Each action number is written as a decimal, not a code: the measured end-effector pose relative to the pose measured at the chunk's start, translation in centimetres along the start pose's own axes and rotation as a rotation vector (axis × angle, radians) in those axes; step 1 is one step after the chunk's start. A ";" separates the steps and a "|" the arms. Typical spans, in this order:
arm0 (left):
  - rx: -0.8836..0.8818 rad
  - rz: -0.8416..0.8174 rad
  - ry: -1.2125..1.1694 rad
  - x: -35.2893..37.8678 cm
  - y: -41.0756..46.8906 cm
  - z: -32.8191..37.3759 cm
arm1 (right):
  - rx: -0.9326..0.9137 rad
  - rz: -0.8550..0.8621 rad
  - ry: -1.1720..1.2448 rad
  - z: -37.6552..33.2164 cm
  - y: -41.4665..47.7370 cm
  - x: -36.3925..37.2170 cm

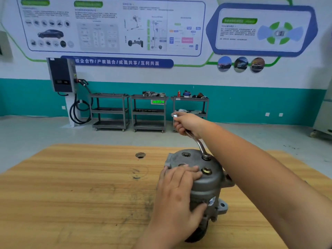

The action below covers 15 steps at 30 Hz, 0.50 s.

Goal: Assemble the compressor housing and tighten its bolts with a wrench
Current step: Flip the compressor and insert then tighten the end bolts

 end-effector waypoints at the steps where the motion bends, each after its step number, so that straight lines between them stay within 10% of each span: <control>1: -0.009 0.001 -0.011 0.0 -0.2 -0.1 | 0.000 0.032 0.133 0.3 0.2 -0.9; 9: -0.001 0.003 0.057 0.2 0.0 0.4 | -0.185 0.161 0.944 3.5 -2.3 -9.4; 15: 0.012 0.029 0.140 1.2 0.4 1.3 | -0.641 0.115 1.012 9.1 -11.6 -12.0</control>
Point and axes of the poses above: each hand's wrist, its own y-axis towards the middle knuckle, its own x-axis out of the palm, z = x × y, the point moved 1 cm from there along y, towards the middle knuckle, and after that the axes turned 10 degrees about x, right-handed, at the moved point
